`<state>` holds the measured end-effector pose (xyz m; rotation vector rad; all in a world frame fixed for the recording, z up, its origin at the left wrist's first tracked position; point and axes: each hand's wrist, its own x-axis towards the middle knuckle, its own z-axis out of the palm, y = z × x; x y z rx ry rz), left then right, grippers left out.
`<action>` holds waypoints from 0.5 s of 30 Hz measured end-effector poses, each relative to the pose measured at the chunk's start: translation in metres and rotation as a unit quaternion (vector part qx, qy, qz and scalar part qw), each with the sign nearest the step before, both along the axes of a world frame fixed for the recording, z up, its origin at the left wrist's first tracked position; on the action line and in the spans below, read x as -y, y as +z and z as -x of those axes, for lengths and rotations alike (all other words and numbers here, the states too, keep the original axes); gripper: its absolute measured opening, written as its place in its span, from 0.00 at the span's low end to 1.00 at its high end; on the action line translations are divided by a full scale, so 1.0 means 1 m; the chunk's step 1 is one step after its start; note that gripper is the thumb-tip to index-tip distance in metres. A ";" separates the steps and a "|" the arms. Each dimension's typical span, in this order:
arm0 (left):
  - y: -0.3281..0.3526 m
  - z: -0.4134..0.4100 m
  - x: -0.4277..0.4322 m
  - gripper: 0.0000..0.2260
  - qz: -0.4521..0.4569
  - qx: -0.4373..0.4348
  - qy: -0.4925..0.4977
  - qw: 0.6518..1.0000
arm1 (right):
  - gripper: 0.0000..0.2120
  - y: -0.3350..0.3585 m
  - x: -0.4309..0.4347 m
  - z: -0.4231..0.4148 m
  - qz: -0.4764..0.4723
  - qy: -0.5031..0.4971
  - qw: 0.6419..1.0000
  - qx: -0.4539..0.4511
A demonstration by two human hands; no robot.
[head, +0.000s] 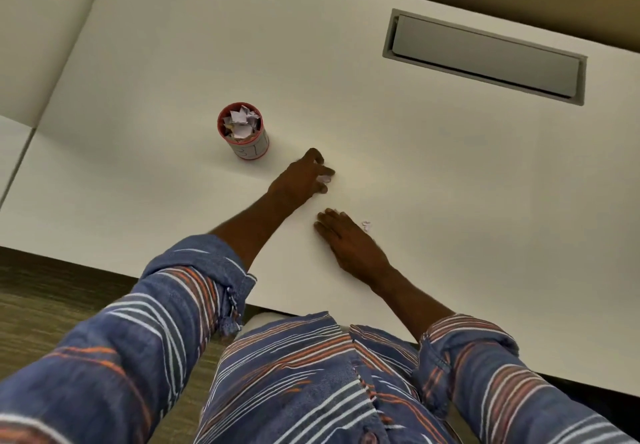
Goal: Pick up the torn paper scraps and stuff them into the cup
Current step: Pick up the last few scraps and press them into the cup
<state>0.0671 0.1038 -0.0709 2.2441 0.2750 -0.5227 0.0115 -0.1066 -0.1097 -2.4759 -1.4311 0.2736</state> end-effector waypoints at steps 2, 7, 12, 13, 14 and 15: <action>-0.001 -0.001 -0.001 0.11 -0.022 0.012 -0.001 1.000 | 0.26 0.001 0.016 -0.003 -0.016 0.019 1.000 0.019; -0.005 0.009 0.008 0.13 -0.121 0.097 -0.073 0.985 | 0.23 0.013 0.066 -0.005 -0.036 -0.095 0.995 0.005; -0.006 0.008 0.009 0.11 -0.150 0.128 -0.075 0.978 | 0.43 0.014 0.086 0.003 -0.007 -0.284 0.946 -0.155; -0.005 0.007 0.010 0.11 -0.150 0.127 -0.075 0.978 | 0.46 0.012 0.081 0.006 -0.005 -0.297 0.940 -0.166; -0.005 0.006 0.010 0.11 -0.149 0.127 -0.072 0.978 | 0.47 0.010 0.073 0.008 0.000 -0.299 0.940 -0.164; -0.004 0.006 0.011 0.10 -0.147 0.124 -0.064 0.979 | 0.47 0.009 0.063 0.010 0.008 -0.297 0.941 -0.165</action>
